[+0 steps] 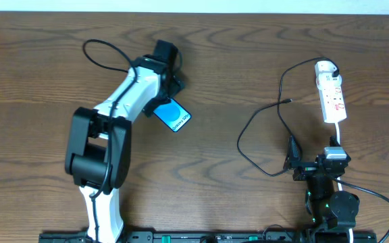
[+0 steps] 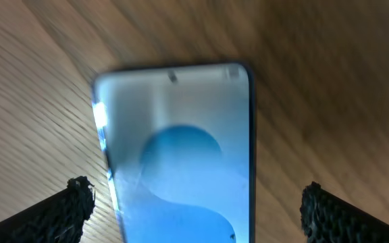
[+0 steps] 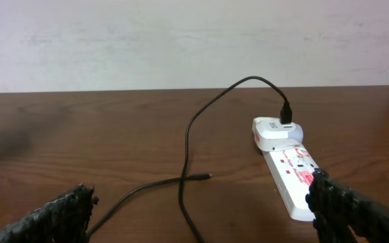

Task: Plug charger to phone and switch on socket
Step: 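Close the left gripper on the phone's edge and grip it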

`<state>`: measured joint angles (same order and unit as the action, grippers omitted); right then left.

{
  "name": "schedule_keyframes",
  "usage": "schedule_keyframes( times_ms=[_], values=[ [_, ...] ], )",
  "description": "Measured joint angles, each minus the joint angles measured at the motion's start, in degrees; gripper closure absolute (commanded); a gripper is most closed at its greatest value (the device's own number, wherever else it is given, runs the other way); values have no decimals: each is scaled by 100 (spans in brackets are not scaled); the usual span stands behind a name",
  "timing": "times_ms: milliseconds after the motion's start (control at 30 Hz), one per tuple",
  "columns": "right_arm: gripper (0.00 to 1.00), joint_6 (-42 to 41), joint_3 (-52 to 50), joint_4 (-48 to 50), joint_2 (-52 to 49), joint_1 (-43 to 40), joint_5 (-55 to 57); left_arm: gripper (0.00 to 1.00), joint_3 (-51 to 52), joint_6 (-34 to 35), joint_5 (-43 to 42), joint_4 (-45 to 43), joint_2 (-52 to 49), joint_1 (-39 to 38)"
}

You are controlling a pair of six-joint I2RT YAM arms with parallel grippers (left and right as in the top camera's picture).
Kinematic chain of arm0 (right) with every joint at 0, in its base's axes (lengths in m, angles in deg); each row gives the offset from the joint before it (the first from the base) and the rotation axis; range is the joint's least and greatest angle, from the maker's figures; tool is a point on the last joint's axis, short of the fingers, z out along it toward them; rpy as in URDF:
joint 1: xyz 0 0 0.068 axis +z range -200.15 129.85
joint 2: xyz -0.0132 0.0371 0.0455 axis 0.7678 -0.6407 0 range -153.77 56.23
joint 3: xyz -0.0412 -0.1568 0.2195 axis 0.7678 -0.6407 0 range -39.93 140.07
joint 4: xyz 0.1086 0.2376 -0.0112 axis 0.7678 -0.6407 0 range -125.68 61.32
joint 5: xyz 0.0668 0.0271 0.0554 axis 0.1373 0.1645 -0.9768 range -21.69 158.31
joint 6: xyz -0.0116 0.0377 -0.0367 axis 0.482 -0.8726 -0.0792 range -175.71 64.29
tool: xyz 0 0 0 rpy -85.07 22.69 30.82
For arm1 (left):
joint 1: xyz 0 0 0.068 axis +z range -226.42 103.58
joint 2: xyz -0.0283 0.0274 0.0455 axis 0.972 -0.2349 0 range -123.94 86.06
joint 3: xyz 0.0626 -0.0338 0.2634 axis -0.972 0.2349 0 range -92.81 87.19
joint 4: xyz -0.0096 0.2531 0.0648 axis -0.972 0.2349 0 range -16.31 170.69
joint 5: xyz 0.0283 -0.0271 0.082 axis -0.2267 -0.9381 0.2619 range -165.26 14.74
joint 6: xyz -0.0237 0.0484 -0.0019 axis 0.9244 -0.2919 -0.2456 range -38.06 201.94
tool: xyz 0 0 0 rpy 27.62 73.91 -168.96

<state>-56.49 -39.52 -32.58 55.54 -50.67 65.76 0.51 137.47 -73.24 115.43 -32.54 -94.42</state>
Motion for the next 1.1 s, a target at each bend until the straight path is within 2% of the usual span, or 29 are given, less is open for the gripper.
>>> schedule_keyframes(
  times_ms=[667, 1100],
  values=[
    [1, 0, 0, 0, 0, 0, 0, 1, -59, 387, 31, 87, -398, -162],
    [1, 0, 0, -2, 0, 0, 0, 0, -59, 918, 160, 203, -409, -162]
  ],
)
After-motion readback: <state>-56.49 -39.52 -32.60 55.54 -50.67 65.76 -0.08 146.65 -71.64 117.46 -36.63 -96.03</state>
